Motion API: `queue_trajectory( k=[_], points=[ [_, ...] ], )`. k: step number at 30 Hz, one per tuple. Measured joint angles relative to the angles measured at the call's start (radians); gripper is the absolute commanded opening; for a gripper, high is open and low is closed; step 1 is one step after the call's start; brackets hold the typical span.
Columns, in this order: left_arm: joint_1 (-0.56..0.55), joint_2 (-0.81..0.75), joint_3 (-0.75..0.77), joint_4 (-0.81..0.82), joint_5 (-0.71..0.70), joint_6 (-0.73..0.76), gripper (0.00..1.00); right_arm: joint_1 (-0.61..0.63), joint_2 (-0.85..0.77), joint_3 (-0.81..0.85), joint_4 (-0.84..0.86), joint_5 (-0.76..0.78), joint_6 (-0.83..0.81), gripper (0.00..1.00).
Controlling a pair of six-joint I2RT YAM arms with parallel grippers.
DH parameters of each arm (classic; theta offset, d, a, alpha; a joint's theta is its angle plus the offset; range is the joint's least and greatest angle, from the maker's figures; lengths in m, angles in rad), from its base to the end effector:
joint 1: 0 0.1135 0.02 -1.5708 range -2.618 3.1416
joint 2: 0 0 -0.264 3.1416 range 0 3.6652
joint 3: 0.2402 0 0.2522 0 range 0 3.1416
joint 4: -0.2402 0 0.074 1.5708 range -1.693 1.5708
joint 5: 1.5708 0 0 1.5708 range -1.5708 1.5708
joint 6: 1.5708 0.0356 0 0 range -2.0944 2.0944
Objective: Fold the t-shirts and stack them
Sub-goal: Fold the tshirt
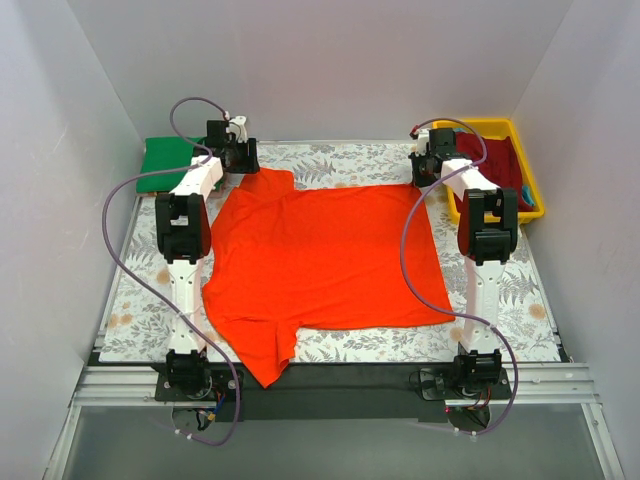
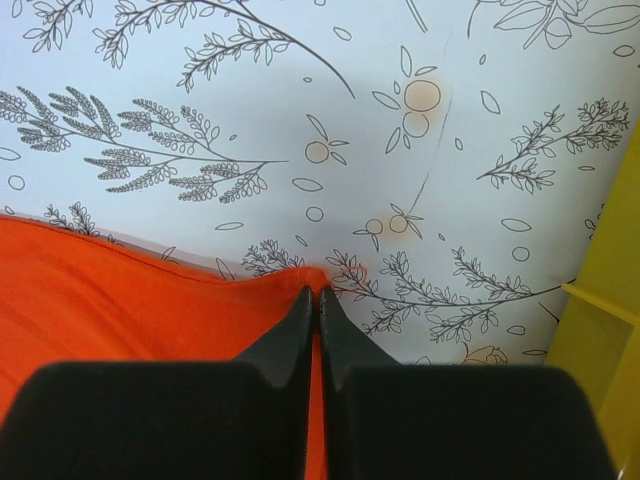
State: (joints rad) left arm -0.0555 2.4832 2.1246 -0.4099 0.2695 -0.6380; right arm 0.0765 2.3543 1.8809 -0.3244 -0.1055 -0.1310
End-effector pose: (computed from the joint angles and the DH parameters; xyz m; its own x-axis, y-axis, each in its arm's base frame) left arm 0.5557 -0.0404 0.1700 -0.7032 -0.5359 -0.4673 -0.2168 0.7875 -0.5769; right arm 0.5263 0.0441 0.1639 -0.6881 -0.1830 -0.7021 -0.2413 0.9703 -0.0165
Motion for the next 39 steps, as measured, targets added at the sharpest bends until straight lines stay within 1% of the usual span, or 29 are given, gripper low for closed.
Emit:
queue_trajectory(
  k=[5, 9, 12, 13, 19, 20, 24, 31, 35, 39],
  points=[
    [0.0, 0.065, 0.071, 0.008, -0.037, 0.014, 0.53, -0.005, 0.0, -0.006, 0.011, -0.022, 0.0, 0.01],
    [-0.004, 0.104, 0.093, 0.03, -0.064, 0.032, 0.52, -0.006, 0.0, -0.012, 0.02, -0.039, -0.001, 0.01],
    [-0.008, 0.118, 0.108, 0.043, -0.082, 0.047, 0.47, -0.008, 0.0, -0.013, 0.021, -0.049, -0.003, 0.01],
    [-0.009, 0.121, 0.111, 0.048, -0.085, 0.051, 0.42, -0.008, 0.0, -0.013, 0.021, -0.051, -0.005, 0.01],
    [-0.012, 0.13, 0.117, 0.066, -0.066, 0.053, 0.25, -0.01, 0.0, -0.013, 0.021, -0.061, -0.01, 0.01],
    [-0.012, 0.13, 0.117, 0.066, -0.056, 0.05, 0.18, -0.01, 0.0, -0.013, 0.022, -0.063, -0.011, 0.01],
    [-0.013, 0.13, 0.117, 0.067, -0.032, 0.042, 0.0, -0.012, 0.0, -0.013, 0.021, -0.072, -0.015, 0.01],
    [-0.014, 0.111, 0.088, 0.091, -0.015, 0.042, 0.0, -0.012, -0.002, -0.013, 0.019, -0.094, -0.025, 0.01],
    [-0.014, 0.039, 0.0, 0.11, -0.005, 0.05, 0.0, -0.012, -0.011, -0.023, 0.005, -0.111, -0.026, 0.01],
    [-0.013, -0.088, -0.11, 0.132, 0.015, 0.058, 0.0, -0.015, -0.033, -0.037, -0.017, -0.127, -0.026, 0.01]
  ],
)
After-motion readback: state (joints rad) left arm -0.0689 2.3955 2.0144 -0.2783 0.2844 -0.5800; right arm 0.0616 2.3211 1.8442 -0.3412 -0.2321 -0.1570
